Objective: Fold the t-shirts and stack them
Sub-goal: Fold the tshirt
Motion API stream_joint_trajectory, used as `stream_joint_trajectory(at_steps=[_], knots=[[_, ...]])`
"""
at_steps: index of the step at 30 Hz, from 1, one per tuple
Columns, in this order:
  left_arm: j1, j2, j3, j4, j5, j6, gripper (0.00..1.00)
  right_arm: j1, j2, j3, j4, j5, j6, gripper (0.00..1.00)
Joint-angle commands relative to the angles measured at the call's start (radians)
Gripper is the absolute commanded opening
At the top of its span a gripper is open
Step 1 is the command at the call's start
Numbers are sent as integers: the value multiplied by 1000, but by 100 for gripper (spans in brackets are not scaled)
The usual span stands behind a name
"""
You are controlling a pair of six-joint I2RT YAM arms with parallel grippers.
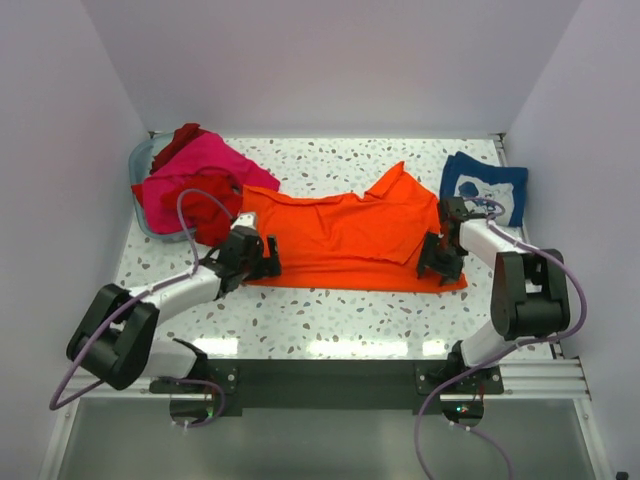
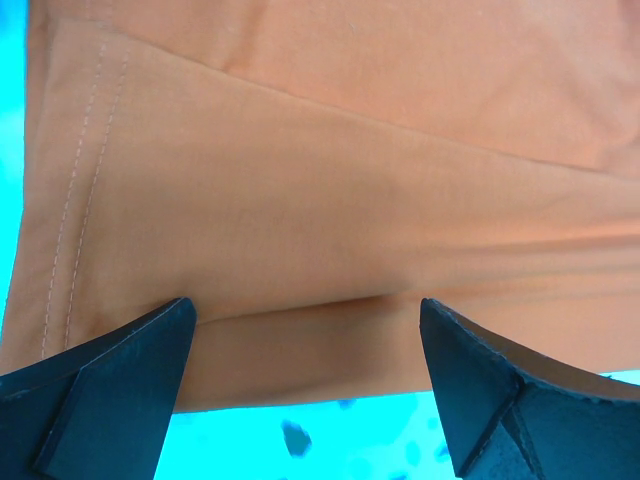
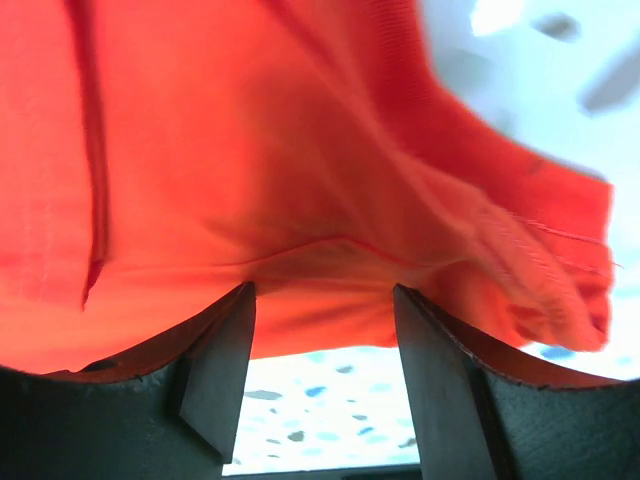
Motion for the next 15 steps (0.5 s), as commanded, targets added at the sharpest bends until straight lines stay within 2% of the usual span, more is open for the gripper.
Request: stream_joint_trajectory(at_steps=[1,8,12,15], knots=[[-76,-58,-84,-92,-42,-112,100,-23,-52,-28,-118,81,1,62],[-169,-224,-124,-221,-99,-213,100,-23,-176,0,-187,118,23,65],[-169,-299,-57,-304,-162,-209,100,-5,-261,71,-207,56,7,67],[-169,-258,6,-318,-203,-175,100,9,-282,105,-164,-47,3,66]])
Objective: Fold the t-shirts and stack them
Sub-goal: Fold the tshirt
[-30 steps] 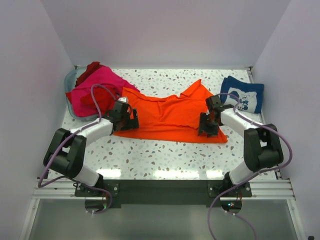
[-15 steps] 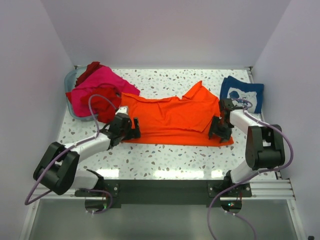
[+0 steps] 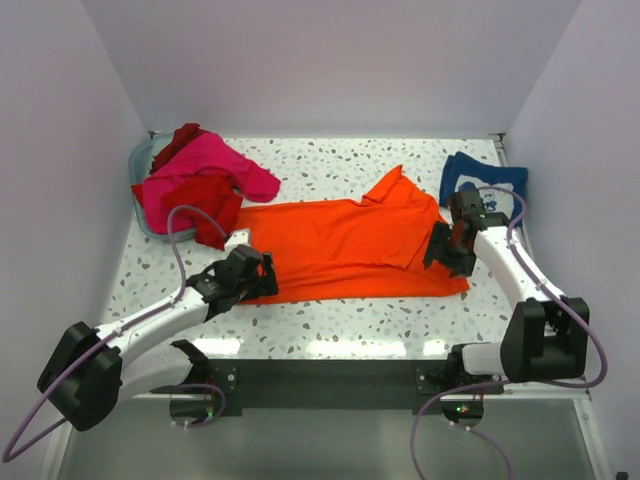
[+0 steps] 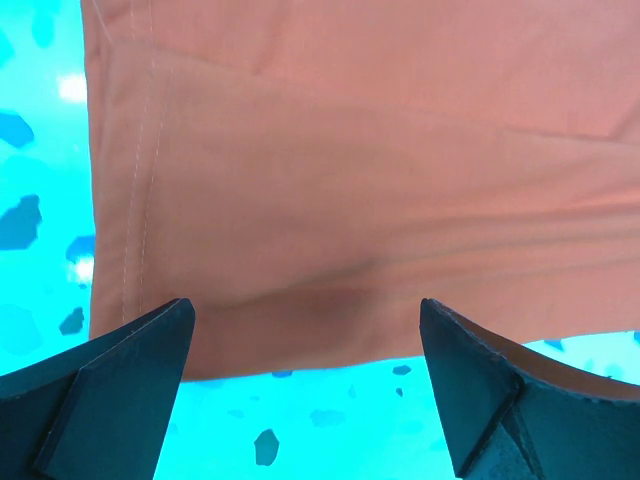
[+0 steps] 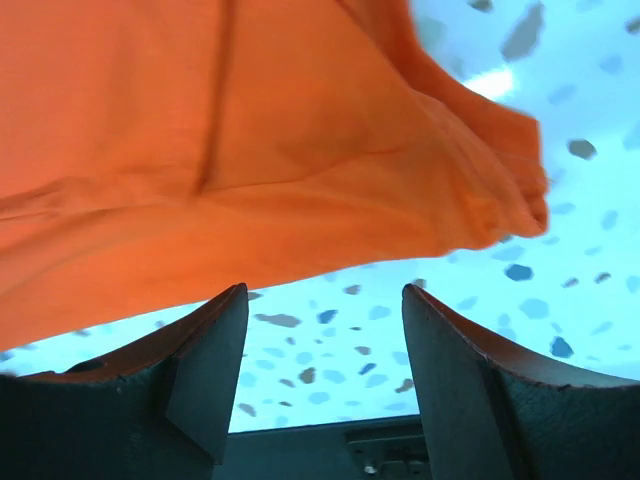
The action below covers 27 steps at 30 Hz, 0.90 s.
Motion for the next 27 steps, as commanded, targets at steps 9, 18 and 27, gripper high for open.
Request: stream_joint_trajectory(at_steps=[9,18,27], knots=[[-3,162,192,-23,-88,31,100,130,137,118,117,-126,20,57],[-1,146,169,-29,-88,22,100,136,250,95,208,-148,27,47],[-3,136,157,-39,-91,16,100,134,312,78,248,-162,38,43]])
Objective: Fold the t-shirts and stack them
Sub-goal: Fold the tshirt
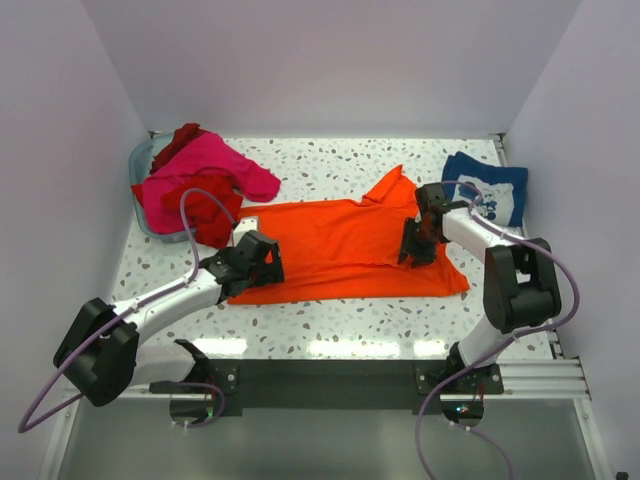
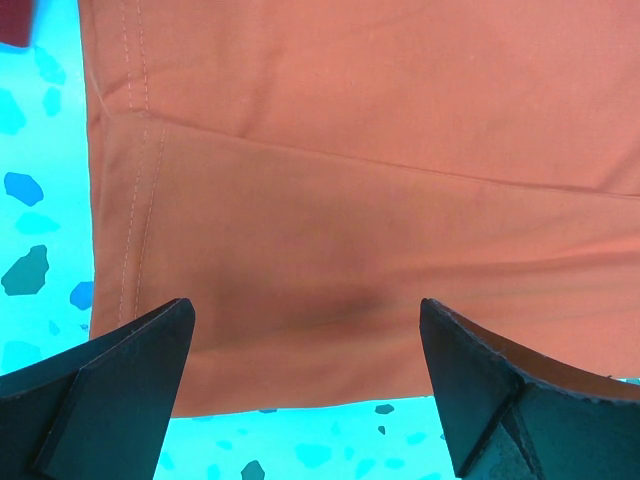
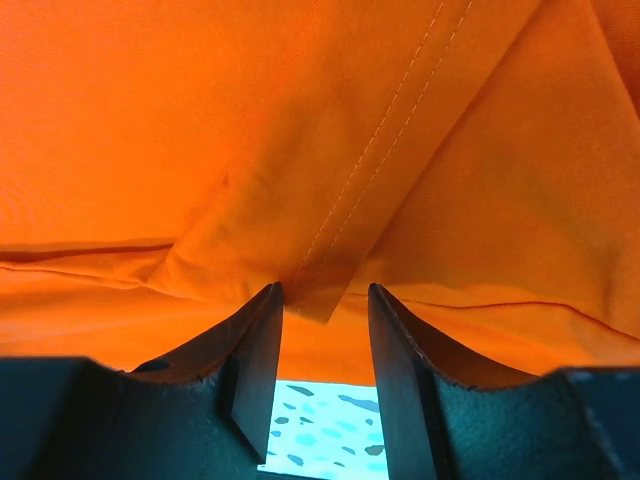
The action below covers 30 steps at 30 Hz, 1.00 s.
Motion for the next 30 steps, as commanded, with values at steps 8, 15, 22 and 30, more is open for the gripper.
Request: stream_joint_trajectory(at_steps=[8,15,22,30], knots=[[-3,-27,-1,-7,-29,-6,100,5,37,-29,82,-48,34,28],[-3,-33,-7,-9,-32,-8,100,9,45,-2,76,-45,44,11],[-3,-31,-6,-11,-35,-5,100,39,89,104,22,-17,42,11],[-3,-34,-6,-20,-35,-3,100,67,191,274,-43,17,44,16]])
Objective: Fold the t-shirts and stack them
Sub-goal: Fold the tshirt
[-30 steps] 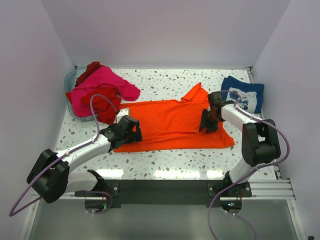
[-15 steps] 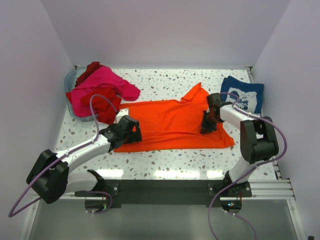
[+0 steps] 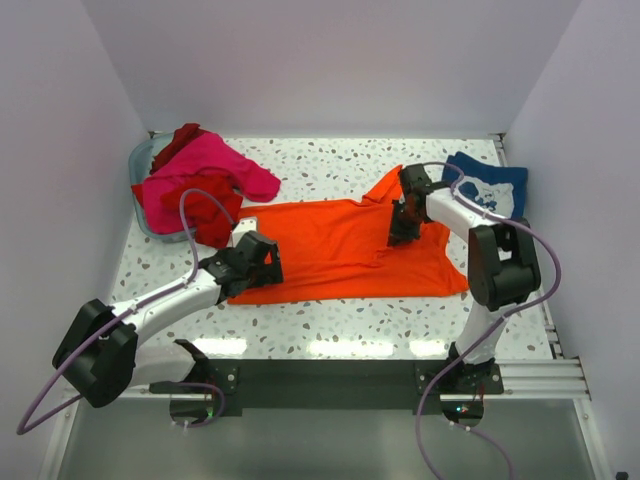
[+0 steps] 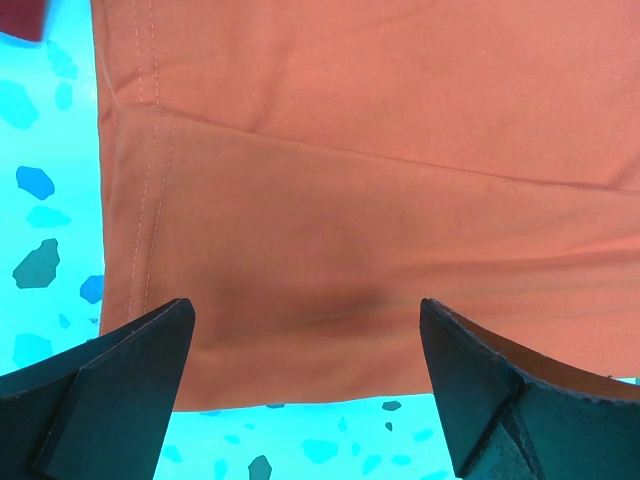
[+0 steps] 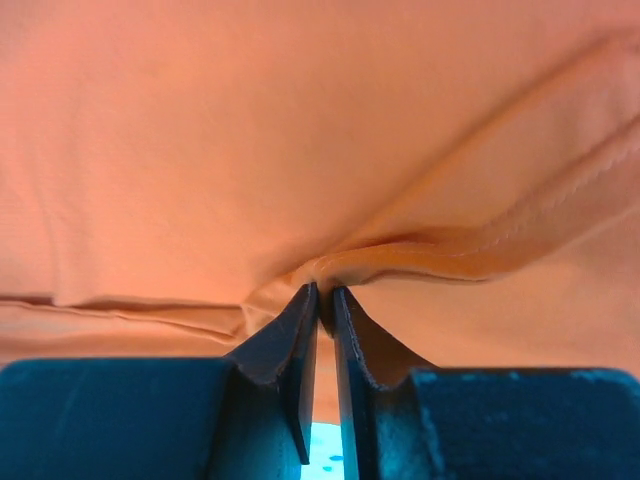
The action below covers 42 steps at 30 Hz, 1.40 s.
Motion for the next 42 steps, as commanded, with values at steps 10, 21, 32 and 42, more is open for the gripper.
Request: stream_joint_trajectory(at_steps=[10,21,32,42], knots=[[-3,-34,-8,-8,-32,-2,100,10,12,196,-43,20,30,41],[-3,-29,-17,3,-24,-10,100,10,-123,121,-44,15,28,56],[-3,-20,-25,12,-15,-13,100,58,-100,32,0,78,46,57],[-3,-21,-29,14,-18,-13,100,70,-7,78,5,121,56,57]])
